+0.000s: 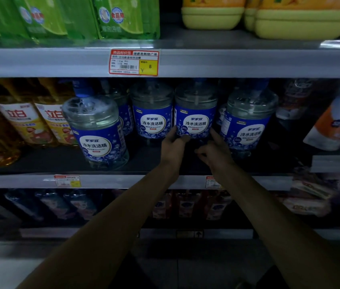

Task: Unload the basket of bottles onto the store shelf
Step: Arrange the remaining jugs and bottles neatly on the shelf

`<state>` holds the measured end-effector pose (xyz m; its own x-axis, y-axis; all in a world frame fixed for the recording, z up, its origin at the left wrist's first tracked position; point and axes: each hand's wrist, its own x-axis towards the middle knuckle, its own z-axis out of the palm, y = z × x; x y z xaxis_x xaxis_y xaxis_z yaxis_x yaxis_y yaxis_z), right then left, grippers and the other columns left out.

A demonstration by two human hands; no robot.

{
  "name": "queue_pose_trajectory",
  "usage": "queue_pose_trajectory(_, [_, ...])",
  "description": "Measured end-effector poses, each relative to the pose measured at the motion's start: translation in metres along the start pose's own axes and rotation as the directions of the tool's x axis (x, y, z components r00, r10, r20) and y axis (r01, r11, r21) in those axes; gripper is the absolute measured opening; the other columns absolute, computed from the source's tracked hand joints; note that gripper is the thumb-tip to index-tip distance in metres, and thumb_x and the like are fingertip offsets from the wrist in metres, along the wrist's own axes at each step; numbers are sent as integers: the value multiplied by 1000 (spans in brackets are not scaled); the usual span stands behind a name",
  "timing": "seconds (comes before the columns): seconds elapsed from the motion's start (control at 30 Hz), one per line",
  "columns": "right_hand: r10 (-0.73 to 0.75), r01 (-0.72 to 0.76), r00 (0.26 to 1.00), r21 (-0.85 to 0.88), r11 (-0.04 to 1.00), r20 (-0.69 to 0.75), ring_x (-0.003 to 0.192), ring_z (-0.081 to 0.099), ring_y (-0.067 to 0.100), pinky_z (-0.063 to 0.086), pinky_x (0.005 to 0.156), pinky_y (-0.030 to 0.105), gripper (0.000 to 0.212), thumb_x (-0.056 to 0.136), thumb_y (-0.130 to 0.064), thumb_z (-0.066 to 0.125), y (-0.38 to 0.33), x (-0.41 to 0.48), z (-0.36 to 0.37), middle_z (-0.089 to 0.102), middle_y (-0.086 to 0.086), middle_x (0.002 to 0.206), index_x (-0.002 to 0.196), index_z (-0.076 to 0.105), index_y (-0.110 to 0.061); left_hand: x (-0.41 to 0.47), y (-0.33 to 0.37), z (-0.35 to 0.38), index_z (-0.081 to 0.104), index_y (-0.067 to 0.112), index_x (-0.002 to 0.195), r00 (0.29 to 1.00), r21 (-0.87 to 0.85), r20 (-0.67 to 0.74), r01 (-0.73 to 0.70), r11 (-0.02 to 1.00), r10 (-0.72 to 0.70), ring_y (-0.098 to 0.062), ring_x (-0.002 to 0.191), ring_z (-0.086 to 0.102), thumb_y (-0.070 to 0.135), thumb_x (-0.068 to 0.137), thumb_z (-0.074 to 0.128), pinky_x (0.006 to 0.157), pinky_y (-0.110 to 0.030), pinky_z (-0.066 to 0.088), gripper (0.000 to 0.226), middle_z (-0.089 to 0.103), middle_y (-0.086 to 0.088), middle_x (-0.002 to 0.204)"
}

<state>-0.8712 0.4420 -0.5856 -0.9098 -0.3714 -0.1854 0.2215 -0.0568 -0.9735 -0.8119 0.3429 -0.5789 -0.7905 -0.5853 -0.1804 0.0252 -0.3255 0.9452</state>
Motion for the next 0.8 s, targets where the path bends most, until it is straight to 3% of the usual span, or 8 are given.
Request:
queue_pose_trajectory(0.33, [-27, 25, 999, -88, 996, -24, 130, 54, 25, 53, 102, 41, 93, 79, 18, 59, -1, -3, 3, 59, 3, 143, 156, 41, -31, 9, -6, -3, 55, 18, 148, 999, 71, 20, -33, 997, 32, -23, 124, 63, 3, 94, 65, 111, -45, 50, 57, 67, -6, 135])
queue_pose_trajectory(0.47, [-82, 84, 996, -218, 972, 16, 122, 51, 17, 48, 108, 40, 71, 89, 9, 65, -6, -14, -3, 58, -14, 111, 150, 45, -21, 5, -2, -10, 53, 15, 149, 991, 220, 88, -116, 969, 99, -19, 126, 60, 6, 97, 64, 109, -34, 49, 53, 64, -4, 138])
queue_pose_trajectory(0.5, [-103, 105, 994, -288, 952, 22, 122, 51, 16, 47, 105, 36, 68, 90, 3, 69, -5, -16, -6, 59, -12, 116, 149, 46, -20, 4, -2, -14, 52, 15, 149, 986, 285, 115, -148, 947, 120, -18, 126, 59, 9, 97, 65, 109, -33, 48, 54, 63, -2, 138])
queue_pose_trajectory(0.6, [-210, 203, 976, -558, 804, 53, 135, 49, 19, 44, 107, 33, 72, 90, -18, 75, -1, -23, -15, 53, 2, 147, 153, 41, -21, 2, -2, -25, 50, 17, 149, 965, 474, 190, -254, 843, 183, -16, 131, 56, 16, 95, 69, 113, -34, 46, 58, 60, -1, 142])
queue_pose_trajectory(0.7, [-319, 314, 939, -713, 627, 133, 135, 51, 20, 43, 111, 32, 73, 89, -29, 76, 0, -28, -28, 55, 2, 147, 153, 42, -21, -4, 1, -38, 47, 20, 151, 929, 633, 277, -369, 681, 246, -13, 133, 52, 19, 96, 70, 111, -31, 44, 60, 55, 2, 145])
queue_pose_trajectory(0.8, [-385, 377, 903, -777, 504, 189, 130, 55, 21, 48, 107, 34, 72, 88, -37, 77, -3, -37, -41, 56, 5, 143, 150, 45, -23, -14, 5, -48, 41, 26, 156, 874, 769, 396, -483, 418, 282, -17, 138, 48, 31, 96, 69, 113, -35, 43, 67, 48, -1, 153])
